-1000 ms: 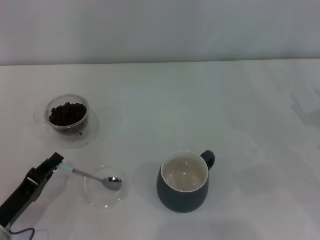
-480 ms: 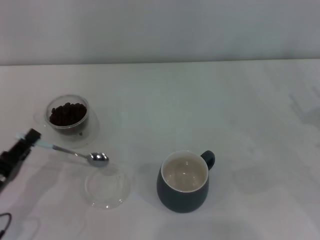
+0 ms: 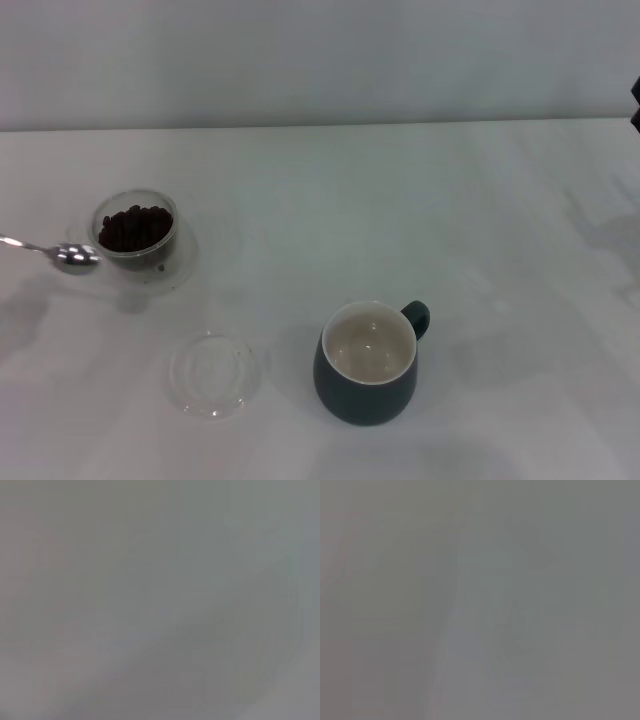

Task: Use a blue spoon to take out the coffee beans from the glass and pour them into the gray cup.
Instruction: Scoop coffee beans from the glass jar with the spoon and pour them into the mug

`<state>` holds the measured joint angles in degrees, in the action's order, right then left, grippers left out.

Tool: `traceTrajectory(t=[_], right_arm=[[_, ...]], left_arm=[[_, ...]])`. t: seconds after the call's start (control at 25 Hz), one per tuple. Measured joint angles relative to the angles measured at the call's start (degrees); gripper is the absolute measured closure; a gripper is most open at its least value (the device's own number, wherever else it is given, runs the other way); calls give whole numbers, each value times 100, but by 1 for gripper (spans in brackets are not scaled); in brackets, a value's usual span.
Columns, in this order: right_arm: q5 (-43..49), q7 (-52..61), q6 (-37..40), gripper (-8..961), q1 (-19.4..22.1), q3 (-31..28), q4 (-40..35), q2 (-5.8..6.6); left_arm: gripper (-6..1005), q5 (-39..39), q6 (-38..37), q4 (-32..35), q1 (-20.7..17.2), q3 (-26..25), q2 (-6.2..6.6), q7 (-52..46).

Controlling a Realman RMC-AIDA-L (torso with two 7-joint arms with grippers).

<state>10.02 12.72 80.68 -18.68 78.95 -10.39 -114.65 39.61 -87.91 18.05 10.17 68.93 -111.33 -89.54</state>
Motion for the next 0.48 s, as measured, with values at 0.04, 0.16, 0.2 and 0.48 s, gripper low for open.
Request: traceTrajectory(t=[0.04, 0.16, 0.2, 0.48], right_arm=[[0, -19, 0, 216, -16, 2, -3, -13], [6, -12, 0, 217, -44, 31, -5, -34], [8, -1, 0, 217, -45, 38, -5, -37], [42, 69, 71, 217, -19, 361, 0, -55]], left_arm=[[870, 12, 61, 3, 21, -33, 125, -33], [870, 34, 282, 12, 139, -45, 422, -163], [870, 40, 343, 15, 192, -37, 495, -205], [871, 398, 873, 180, 637, -27, 876, -668]])
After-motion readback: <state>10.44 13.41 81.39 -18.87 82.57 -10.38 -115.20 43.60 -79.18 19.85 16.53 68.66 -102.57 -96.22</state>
